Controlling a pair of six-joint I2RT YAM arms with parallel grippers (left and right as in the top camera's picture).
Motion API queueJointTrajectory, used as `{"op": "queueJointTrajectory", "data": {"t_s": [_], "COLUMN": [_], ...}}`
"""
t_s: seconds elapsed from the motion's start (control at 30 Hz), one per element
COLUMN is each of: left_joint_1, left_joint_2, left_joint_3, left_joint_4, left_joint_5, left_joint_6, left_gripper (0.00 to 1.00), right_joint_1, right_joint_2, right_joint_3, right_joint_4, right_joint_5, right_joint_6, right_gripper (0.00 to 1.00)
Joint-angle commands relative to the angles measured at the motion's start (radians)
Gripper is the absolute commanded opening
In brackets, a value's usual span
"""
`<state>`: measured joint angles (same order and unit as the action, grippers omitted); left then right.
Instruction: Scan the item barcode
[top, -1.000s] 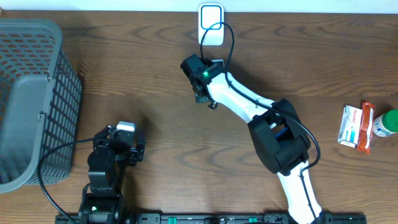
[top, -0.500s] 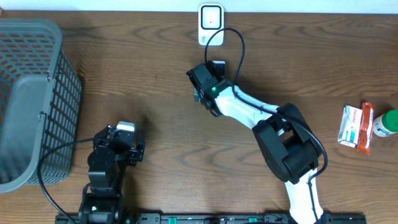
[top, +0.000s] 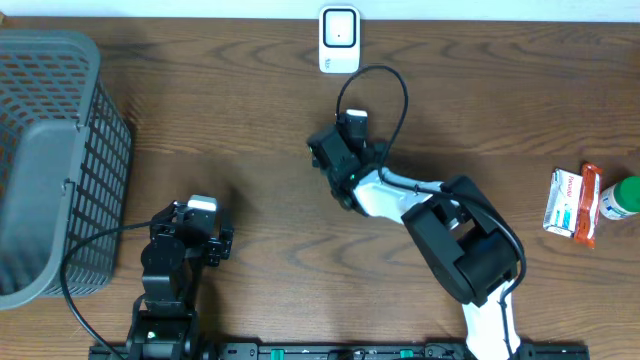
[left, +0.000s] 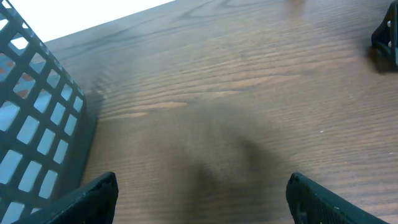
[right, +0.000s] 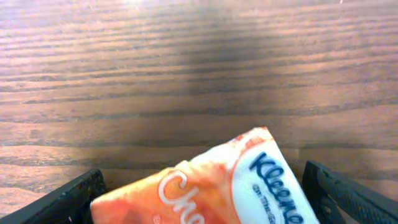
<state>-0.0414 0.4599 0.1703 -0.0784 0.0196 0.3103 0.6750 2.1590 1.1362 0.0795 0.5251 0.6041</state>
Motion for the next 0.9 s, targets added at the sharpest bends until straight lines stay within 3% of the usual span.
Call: {"op": "queueJointTrajectory", "data": {"t_s": [0.0,0.13,0.23,0.5,0.63,0.77,0.87], "left_joint_1": [-0.003,-0.003,-0.003,-0.003,-0.003,-0.003,-0.003], "left_joint_2": [-0.004,-0.004,-0.004,-0.004,-0.004,-0.004,-0.004], "left_joint_3": [0.002,0.001,0.001,0.002,0.002,0.001,0.001], "left_joint_4": [0.003,0.003,0.003,0.003,0.003,0.003,0.003], "left_joint_5": [-0.009,-0.009,-0.009,-0.009,-0.009,-0.009,-0.009], "left_joint_6": [-0.01,-0.009,-0.009,-0.009,-0.01,-0.009,-0.009], "left_gripper": [0.87,0.87,0.87,0.87,0.87,0.87,0.87], "right_joint_1": [-0.012,-0.012,-0.015,-0.035,-0.042,-0.045,-0.046], "right_joint_2": [0.348,0.348,0.348,0.348,0.348,0.348,0.348], "right_joint_3": [-0.283,-0.292,-0.317,-0.369,-0.371,-0.368,-0.342], "right_joint_4": [-0.177,-0.177,-0.175,-0.132,-0.135,-0.134,-0.141], "right_joint_5": [-0.343,-0.303,-0.253,-0.227,-0.227,-0.275,-0.351], "right_joint_6": [-0.074,-0.074,-0.074,-0.074,-0.074,-0.046,-0.045], "right_gripper": [0.99,0.99,0.89,0.84,0.69,0.62,0.65]}}
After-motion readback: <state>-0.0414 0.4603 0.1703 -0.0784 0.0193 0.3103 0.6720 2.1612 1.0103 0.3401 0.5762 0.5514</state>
